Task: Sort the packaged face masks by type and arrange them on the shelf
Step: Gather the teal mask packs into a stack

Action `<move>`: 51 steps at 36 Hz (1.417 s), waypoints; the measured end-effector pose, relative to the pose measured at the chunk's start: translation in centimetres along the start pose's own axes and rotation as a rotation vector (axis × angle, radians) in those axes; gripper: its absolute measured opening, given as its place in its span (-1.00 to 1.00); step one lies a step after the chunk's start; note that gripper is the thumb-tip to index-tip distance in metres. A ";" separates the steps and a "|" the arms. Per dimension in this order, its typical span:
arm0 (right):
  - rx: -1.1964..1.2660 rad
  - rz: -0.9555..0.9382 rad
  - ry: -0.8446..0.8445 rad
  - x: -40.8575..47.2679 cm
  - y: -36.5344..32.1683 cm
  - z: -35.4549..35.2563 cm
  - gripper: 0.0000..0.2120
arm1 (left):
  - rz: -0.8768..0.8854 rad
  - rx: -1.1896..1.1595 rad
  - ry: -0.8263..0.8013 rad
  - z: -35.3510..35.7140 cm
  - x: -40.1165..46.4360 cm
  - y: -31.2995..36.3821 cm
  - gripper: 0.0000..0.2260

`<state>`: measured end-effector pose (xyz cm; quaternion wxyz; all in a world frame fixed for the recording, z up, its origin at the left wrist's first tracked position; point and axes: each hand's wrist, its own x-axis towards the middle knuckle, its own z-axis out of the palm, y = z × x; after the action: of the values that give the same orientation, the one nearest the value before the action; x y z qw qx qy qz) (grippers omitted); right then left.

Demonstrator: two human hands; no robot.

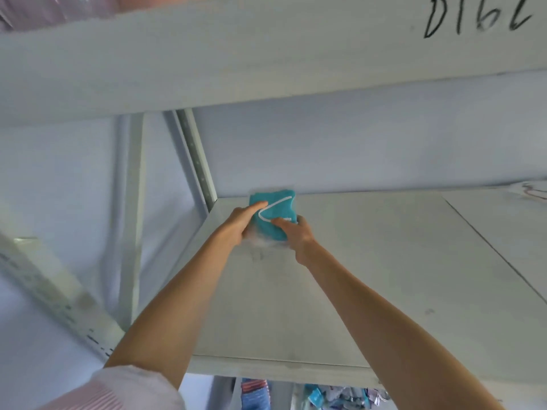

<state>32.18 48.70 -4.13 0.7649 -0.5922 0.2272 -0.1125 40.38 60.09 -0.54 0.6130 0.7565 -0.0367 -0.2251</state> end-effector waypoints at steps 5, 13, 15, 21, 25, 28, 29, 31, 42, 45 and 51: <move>-0.205 -0.018 0.108 2.5 0.5 3.3 -0.45 | -0.031 -0.033 0.053 -2.6 4.2 -1.1 -0.32; -0.264 -0.073 0.141 6.0 1.3 7.1 -0.44 | -0.037 -0.017 0.123 -5.9 9.9 -1.2 -0.27; -0.277 -0.092 0.130 6.2 0.9 7.4 -0.61 | -0.017 -0.010 0.123 -6.4 11.3 -1.1 -0.37; -0.291 -0.049 0.070 9.2 2.6 9.0 -0.59 | -0.002 0.020 0.110 -7.3 13.8 -1.2 -0.57; -0.309 -0.050 0.051 10.4 3.0 9.3 -0.71 | -0.026 0.029 0.106 -7.5 14.4 -1.4 -0.59; -0.312 -0.074 0.043 11.2 2.7 10.0 -0.73 | -0.035 0.014 0.094 -7.9 15.4 -1.2 -0.60; -0.321 -0.083 0.046 11.8 3.0 10.2 -0.72 | -0.036 0.017 0.098 -8.0 15.8 -1.3 -0.58; -0.317 -0.094 0.062 14.8 4.7 10.4 -0.63 | -0.033 0.040 0.109 -8.1 16.4 -1.2 -0.53; -0.203 -0.128 0.005 10.1 1.0 9.9 -0.51 | -0.014 0.073 0.108 -8.8 17.8 -0.8 -0.44; -0.199 -0.125 -0.002 9.9 0.7 9.9 -0.54 | -0.029 0.064 0.090 -9.1 17.6 -0.5 -0.42; -0.215 -0.124 -0.013 10.0 0.7 10.2 -0.65 | -0.015 0.129 0.108 -10.5 18.0 -0.4 -0.33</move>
<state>45.72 53.16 -5.00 0.6901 -0.6844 0.1957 -0.1307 60.49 63.78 -4.69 0.5624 0.8056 -0.0121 -0.1858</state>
